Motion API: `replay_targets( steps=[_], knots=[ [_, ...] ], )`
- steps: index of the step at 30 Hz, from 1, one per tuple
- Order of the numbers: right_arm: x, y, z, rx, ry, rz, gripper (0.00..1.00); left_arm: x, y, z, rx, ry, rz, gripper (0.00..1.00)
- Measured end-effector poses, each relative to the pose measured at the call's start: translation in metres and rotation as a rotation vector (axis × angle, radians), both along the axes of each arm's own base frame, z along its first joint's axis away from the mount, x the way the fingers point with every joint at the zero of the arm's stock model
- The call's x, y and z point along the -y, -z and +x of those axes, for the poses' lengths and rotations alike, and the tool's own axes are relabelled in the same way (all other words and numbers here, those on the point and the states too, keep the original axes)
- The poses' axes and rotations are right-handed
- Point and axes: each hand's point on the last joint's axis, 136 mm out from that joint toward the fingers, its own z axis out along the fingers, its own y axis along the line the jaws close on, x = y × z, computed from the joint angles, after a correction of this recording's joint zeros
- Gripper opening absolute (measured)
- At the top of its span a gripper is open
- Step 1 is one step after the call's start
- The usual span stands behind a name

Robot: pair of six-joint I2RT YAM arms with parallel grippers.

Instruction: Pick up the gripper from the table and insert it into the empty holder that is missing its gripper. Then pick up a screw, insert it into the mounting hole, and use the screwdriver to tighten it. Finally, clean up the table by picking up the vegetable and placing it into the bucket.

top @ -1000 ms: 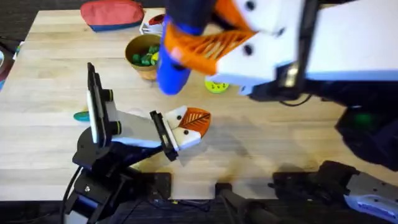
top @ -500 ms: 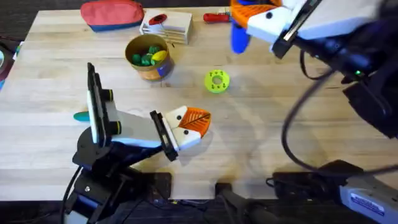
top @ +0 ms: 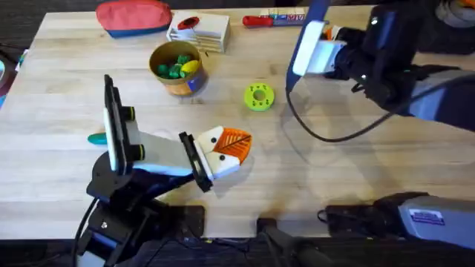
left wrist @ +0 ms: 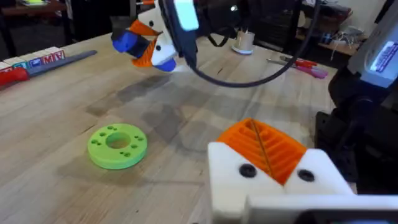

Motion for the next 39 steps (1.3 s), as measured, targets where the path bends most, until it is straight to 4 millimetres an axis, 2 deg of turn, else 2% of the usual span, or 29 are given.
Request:
replay_targets(
  steps=[5,13,14,16,19,20,21,22,23,28,31,39],
  knots=[
    [0.008,0.047,0.001,-0.102,-0.013,-0.135,0.007,0.0,0.0,0.0,0.0,0.0,0.0,0.014],
    [0.006,0.076,-0.007,-0.186,-0.048,-0.221,0.009,0.0,0.0,0.0,0.0,0.0,0.0,0.014],
    [0.005,0.082,-0.012,-0.213,-0.053,-0.227,0.109,0.0,0.0,0.0,0.0,0.0,0.0,0.014],
    [0.004,0.089,-0.019,-0.253,-0.061,-0.236,0.403,0.0,0.0,0.0,0.0,0.0,0.0,0.014],
    [-0.002,0.084,-0.016,-0.247,-0.052,-0.208,0.824,0.0,0.0,0.0,0.0,0.0,0.0,0.014],
    [-0.003,0.08,-0.014,-0.237,-0.043,-0.194,0.936,0.0,0.0,0.0,0.0,0.0,0.0,0.014],
    [-0.004,0.076,-0.012,-0.232,-0.026,-0.169,0.978,0.0,0.0,0.0,0.0,0.0,0.0,0.017],
    [-0.004,0.075,-0.012,-0.236,-0.009,-0.148,0.987,0.0,0.0,0.0,0.005,0.0,0.002,0.078],
    [-0.003,0.076,-0.013,-0.241,0.012,-0.127,0.989,0.0,0.0,0.0,0.001,0.0,0.0,0.201],
    [-0.007,0.069,-0.021,-0.26,0.134,0.02,0.991,0.0,0.0,0.0,-0.002,0.0,-0.001,0.947],
    [-0.015,0.054,-0.029,-0.253,0.182,0.116,0.992,0.0,0.0,0.0,-0.001,0.0,0.0,0.991],
    [-0.037,-0.016,-0.056,-0.181,0.304,0.502,0.991,-0.002,-0.001,0.004,0.001,-0.029,-0.002,0.99]
  ],
)
